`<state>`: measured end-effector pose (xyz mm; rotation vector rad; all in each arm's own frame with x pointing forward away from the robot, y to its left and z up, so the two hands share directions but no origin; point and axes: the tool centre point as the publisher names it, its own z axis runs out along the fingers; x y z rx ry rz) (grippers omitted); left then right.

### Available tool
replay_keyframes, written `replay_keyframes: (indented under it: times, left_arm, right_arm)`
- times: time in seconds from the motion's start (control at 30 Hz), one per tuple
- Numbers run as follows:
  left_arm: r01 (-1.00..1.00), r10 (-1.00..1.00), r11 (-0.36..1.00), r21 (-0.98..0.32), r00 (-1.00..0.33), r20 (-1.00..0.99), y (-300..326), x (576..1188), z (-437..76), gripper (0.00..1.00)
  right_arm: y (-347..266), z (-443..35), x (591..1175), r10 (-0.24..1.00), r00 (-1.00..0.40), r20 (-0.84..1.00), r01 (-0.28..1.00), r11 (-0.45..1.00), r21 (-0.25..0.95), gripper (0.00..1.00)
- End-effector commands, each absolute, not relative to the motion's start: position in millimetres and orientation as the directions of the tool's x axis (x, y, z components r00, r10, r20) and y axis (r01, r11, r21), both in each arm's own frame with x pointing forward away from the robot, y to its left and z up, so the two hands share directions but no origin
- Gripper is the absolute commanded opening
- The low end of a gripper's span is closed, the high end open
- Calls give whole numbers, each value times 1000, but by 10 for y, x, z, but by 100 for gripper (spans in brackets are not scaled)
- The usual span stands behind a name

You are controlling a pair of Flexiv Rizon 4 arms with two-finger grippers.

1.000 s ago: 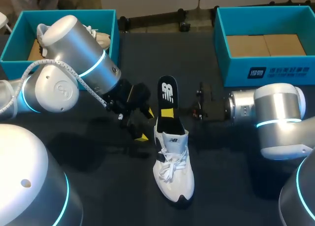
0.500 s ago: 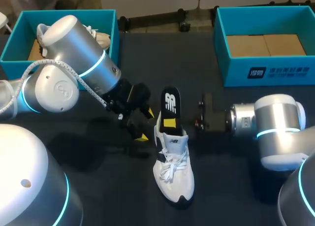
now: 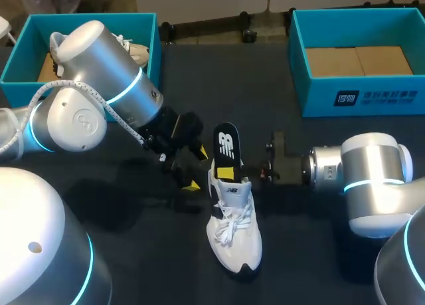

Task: Take the shoe out of the shoebox, open the shoe tongue, remove and reinsert the insole, then place the shoe into the shoebox

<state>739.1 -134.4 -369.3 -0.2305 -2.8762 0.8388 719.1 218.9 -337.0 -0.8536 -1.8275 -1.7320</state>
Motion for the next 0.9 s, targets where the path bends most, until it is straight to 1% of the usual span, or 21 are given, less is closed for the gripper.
replay_keyframes:
  times: [0.03, 0.2, 0.27, 0.33, 0.43, 0.5, 0.53, 0.57, 0.9]
  left_arm:
    - [109, 185, 833, -542, -979, 88, -1347, 7393, -3702, 100]
    - [109, 185, 833, -542, -979, 88, -1347, 7393, -3702, 100]
    - [109, 185, 833, -542, -979, 88, -1347, 7393, -3702, 100]
    - [109, 185, 833, -542, -979, 88, -1347, 7393, -3702, 100]
    - [109, 185, 833, -542, -979, 88, -1347, 7393, -3702, 100]
    - [109, 185, 833, -542, -979, 88, -1347, 7393, -3702, 100]
    - [109, 185, 833, -542, -979, 88, -1347, 7393, -3702, 100]
    - [109, 185, 833, -542, -979, 88, -1347, 7393, -3702, 100]
    - [109, 185, 833, -542, -979, 88, -1347, 7393, -3702, 100]
  right_arm:
    - [2210, -3278, 7204, 125, -699, 705, 711, 17, 702, 42]
    - [2231, -3181, 7268, 119, -722, 682, 689, 28, 724, 40]
    - [2232, -3156, 7295, 118, -727, 677, 684, 30, 729, 36]
    - [2234, -3138, 7315, 116, -729, 674, 681, 31, 731, 34]
    - [2235, -3139, 7365, 112, -730, 674, 681, 34, 732, 27]
    - [2223, -3164, 7394, 111, -723, 681, 688, 30, 725, 16]
    - [2223, -3164, 7394, 111, -723, 681, 688, 30, 725, 16]
    - [2207, -3190, 7414, 105, -717, 689, 695, 20, 719, 0]
    - [2126, -3344, 7396, 135, -647, 751, 755, -28, 655, 0]
